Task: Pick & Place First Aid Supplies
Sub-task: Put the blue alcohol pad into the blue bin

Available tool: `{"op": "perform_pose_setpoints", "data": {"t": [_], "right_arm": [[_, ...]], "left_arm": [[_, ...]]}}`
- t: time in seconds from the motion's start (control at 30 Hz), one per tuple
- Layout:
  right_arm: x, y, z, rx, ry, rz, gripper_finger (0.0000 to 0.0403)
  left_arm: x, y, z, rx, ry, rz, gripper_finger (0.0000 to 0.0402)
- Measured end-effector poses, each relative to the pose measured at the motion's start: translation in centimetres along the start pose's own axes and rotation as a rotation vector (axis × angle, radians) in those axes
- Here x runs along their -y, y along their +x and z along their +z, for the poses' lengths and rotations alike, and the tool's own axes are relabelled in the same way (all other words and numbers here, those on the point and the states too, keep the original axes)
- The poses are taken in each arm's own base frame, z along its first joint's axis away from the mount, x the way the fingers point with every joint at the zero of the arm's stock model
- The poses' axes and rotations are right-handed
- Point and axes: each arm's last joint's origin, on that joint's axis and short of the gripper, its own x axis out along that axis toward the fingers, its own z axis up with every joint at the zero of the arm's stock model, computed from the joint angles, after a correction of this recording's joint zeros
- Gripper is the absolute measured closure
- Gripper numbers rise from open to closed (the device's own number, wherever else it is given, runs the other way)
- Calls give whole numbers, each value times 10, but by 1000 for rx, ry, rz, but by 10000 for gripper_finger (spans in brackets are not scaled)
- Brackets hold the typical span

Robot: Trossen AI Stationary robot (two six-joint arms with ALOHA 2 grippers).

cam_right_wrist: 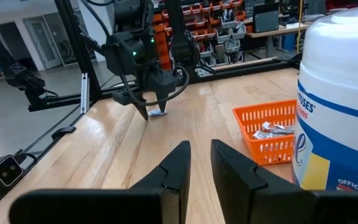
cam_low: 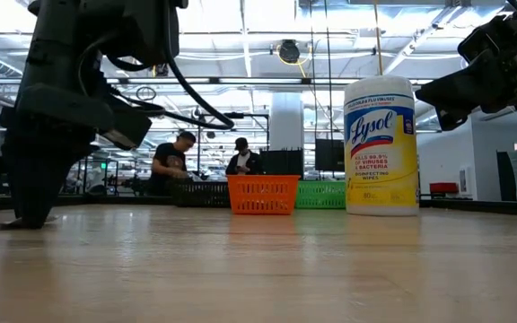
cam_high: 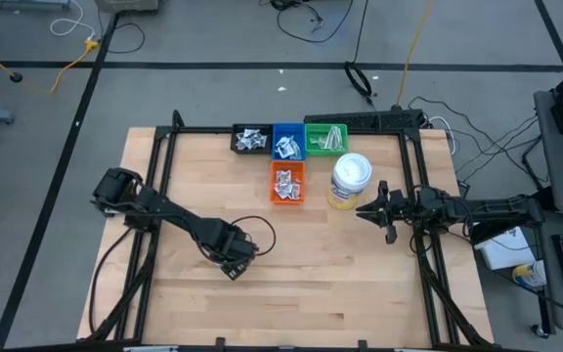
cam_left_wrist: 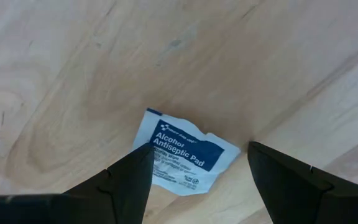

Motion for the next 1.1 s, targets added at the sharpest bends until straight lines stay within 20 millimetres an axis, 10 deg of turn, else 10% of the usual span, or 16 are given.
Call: {"op": "perform_pose_setpoints", "data": {"t": [0.63,1.1], "right_arm": [[0,0,0,0,0,0,344],[0,0,0,0,0,0,344]], "left_arm": [[0,-2,-1,-41,-6,-35,383],[-36,-69,10,54,-44,-196,392]]}}
